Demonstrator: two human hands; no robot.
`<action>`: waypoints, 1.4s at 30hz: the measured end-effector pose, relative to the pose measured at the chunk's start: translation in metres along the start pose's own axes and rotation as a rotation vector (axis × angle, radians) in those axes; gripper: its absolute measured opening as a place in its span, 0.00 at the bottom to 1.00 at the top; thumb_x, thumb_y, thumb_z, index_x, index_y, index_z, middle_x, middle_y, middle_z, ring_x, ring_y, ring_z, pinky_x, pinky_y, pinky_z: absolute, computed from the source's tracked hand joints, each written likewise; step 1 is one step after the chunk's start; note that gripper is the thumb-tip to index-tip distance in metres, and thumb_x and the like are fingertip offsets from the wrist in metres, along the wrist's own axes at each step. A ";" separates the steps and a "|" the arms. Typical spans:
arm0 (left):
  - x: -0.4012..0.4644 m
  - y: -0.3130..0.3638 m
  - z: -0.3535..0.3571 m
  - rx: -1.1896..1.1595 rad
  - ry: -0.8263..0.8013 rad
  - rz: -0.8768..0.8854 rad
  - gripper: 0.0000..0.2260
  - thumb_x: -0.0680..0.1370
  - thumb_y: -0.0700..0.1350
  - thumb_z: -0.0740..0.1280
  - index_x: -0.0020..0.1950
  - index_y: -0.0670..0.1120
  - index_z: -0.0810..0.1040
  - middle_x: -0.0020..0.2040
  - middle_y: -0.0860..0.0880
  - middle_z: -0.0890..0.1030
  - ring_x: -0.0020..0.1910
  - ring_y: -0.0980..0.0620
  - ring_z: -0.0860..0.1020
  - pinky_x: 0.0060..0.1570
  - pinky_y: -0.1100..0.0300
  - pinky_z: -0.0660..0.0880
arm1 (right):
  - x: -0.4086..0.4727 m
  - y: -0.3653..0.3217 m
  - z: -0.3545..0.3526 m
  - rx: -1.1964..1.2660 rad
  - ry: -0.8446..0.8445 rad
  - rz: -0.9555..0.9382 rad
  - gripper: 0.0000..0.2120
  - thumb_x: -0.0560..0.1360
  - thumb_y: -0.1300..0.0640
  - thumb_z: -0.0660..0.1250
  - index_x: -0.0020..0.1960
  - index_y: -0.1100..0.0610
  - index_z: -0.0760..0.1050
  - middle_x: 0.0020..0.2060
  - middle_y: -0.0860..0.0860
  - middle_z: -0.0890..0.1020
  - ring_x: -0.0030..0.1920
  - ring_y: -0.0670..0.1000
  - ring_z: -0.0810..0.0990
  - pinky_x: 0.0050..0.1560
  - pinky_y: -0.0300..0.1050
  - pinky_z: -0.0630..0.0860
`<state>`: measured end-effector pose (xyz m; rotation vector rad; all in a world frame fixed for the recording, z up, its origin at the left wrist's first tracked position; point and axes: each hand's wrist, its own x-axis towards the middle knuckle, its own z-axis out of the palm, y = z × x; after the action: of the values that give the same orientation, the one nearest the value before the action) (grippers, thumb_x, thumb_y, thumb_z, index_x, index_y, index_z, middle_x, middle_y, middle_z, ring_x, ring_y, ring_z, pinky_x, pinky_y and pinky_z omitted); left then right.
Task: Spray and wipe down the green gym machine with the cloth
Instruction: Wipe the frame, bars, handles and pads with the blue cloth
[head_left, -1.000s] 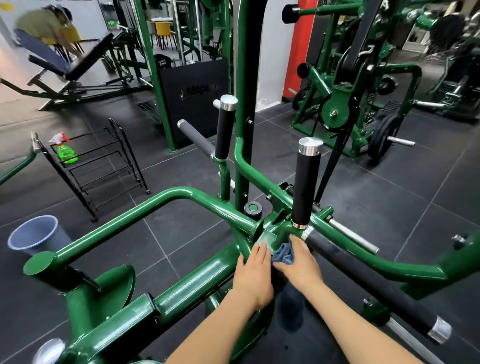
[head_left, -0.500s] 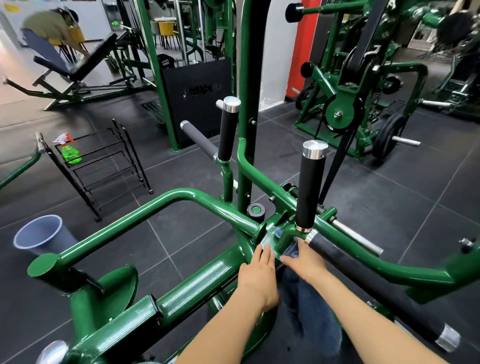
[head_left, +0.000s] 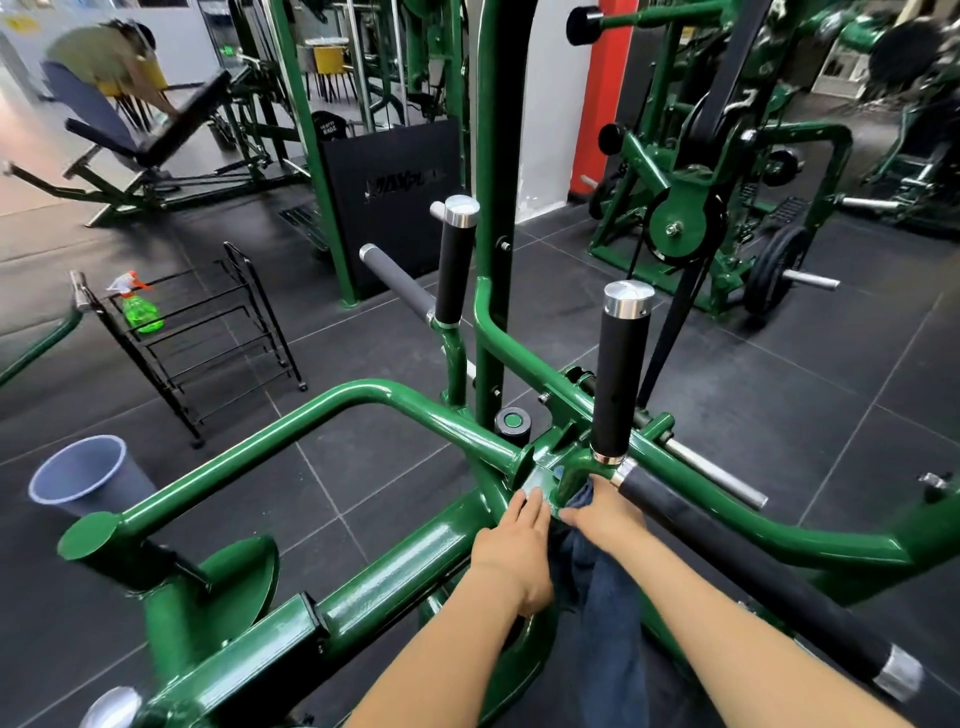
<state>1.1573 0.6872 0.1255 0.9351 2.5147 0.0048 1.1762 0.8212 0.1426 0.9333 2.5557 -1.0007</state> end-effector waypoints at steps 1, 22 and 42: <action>0.001 0.000 0.000 -0.001 0.002 0.001 0.38 0.75 0.39 0.59 0.79 0.46 0.39 0.78 0.53 0.36 0.77 0.54 0.37 0.65 0.50 0.69 | 0.000 -0.001 -0.001 0.006 -0.014 0.001 0.24 0.75 0.52 0.68 0.69 0.54 0.66 0.67 0.53 0.74 0.66 0.56 0.73 0.61 0.43 0.69; -0.025 -0.030 0.052 -0.369 0.095 -0.176 0.31 0.79 0.59 0.57 0.77 0.43 0.56 0.76 0.45 0.58 0.74 0.45 0.62 0.69 0.49 0.64 | -0.010 -0.064 0.065 -0.610 0.447 -0.242 0.18 0.81 0.60 0.54 0.70 0.64 0.64 0.65 0.57 0.70 0.62 0.52 0.74 0.54 0.41 0.74; -0.043 0.004 0.085 -0.453 0.057 -0.206 0.23 0.82 0.59 0.44 0.65 0.47 0.69 0.59 0.40 0.77 0.58 0.38 0.77 0.53 0.50 0.72 | -0.027 -0.021 0.066 -0.951 0.077 -0.693 0.27 0.77 0.62 0.61 0.75 0.59 0.58 0.74 0.54 0.61 0.62 0.59 0.70 0.56 0.49 0.72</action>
<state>1.2236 0.6505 0.0674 0.4978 2.4917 0.5188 1.1831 0.7519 0.1172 -0.1833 2.9252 0.2353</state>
